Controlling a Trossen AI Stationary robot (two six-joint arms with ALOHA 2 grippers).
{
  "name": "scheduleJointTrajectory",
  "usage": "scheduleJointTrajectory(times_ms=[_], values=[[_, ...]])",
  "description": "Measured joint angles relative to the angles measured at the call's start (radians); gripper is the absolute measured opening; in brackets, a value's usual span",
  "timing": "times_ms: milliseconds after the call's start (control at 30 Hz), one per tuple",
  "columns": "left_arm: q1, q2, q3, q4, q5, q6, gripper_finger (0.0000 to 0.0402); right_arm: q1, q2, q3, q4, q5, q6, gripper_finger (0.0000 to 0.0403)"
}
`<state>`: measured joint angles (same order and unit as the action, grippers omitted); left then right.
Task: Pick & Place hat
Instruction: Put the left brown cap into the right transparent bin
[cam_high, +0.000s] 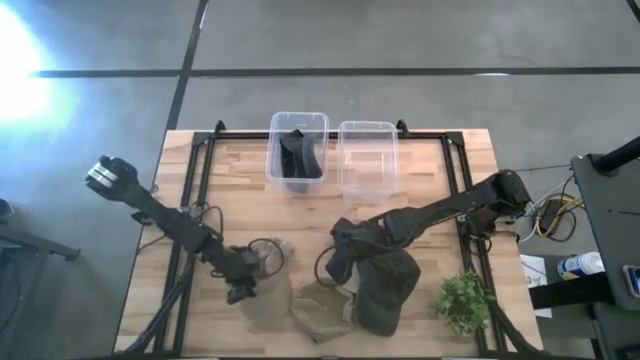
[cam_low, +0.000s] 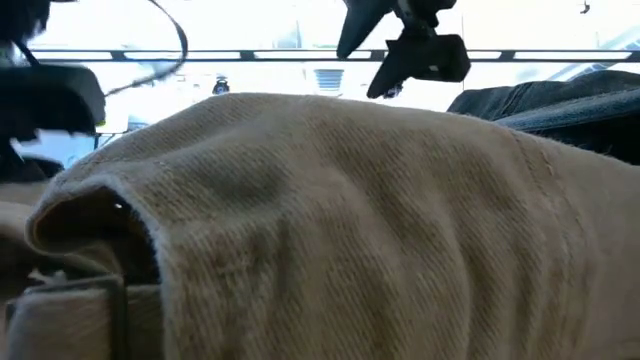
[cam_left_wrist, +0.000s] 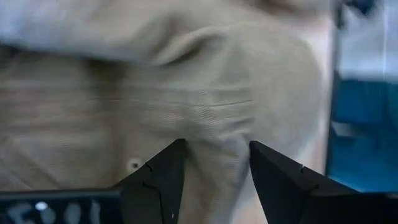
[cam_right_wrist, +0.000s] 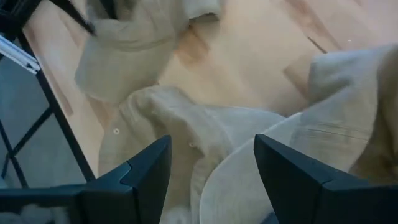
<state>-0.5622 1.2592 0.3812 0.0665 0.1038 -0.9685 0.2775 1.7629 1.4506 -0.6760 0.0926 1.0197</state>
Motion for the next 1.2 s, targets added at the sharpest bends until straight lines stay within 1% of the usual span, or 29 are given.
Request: scheduleJointTrajectory(times_ms=[100, 233, 300, 433, 500, 567, 667, 767, 900, 1000, 1133, 1200], values=[[0.031, 0.090, -0.017, 0.061, -0.118, -0.121, 0.0172, -0.012, 0.000, 0.002, 0.015, 0.041, -0.004, 0.0224], [0.077, 0.162, -0.034, 0.105, -0.299, -0.345, 0.0172, -0.042, 0.002, 0.008, 0.069, 0.033, 0.030, 0.0224], [0.086, 0.169, -0.039, 0.149, -0.404, -0.447, 0.0172, -0.057, 0.002, 0.003, 0.122, 0.006, 0.078, 0.0224], [0.089, 0.139, -0.042, 0.161, -0.595, -0.628, 0.0172, -0.077, 0.015, 0.000, 0.176, -0.012, 0.152, 0.0224], [0.088, 0.123, -0.043, 0.150, -0.664, -0.695, 0.0172, -0.081, 0.029, -0.001, 0.184, -0.012, 0.170, 0.0224], [0.087, 0.114, -0.045, 0.143, -0.717, -0.730, 0.0172, -0.081, 0.055, -0.001, 0.190, -0.013, 0.181, 0.0224], [0.087, 0.110, -0.046, 0.144, -0.772, -0.776, 0.0172, -0.079, 0.111, -0.001, 0.189, -0.018, 0.185, 0.0224], [0.086, 0.110, -0.040, 0.157, -0.794, -0.799, 0.0172, -0.088, 0.174, -0.002, 0.214, -0.017, 0.186, 0.0224], [0.085, 0.110, -0.017, 0.177, -0.787, -0.755, 0.0172, -0.109, 0.224, 0.000, 0.276, 0.015, 0.187, 0.0224], [0.084, 0.111, -0.008, 0.167, -0.775, -0.718, 0.0172, -0.129, 0.252, 0.000, 0.276, 0.020, 0.198, 0.0224], [0.084, 0.111, -0.009, 0.089, -0.766, -0.717, 0.0172, -0.156, 0.289, 0.000, 0.309, 0.016, 0.185, 0.0224], [0.084, 0.111, -0.010, 0.050, -0.753, -0.719, 0.0172, -0.168, 0.309, 0.000, 0.352, 0.016, 0.178, 0.0224]])
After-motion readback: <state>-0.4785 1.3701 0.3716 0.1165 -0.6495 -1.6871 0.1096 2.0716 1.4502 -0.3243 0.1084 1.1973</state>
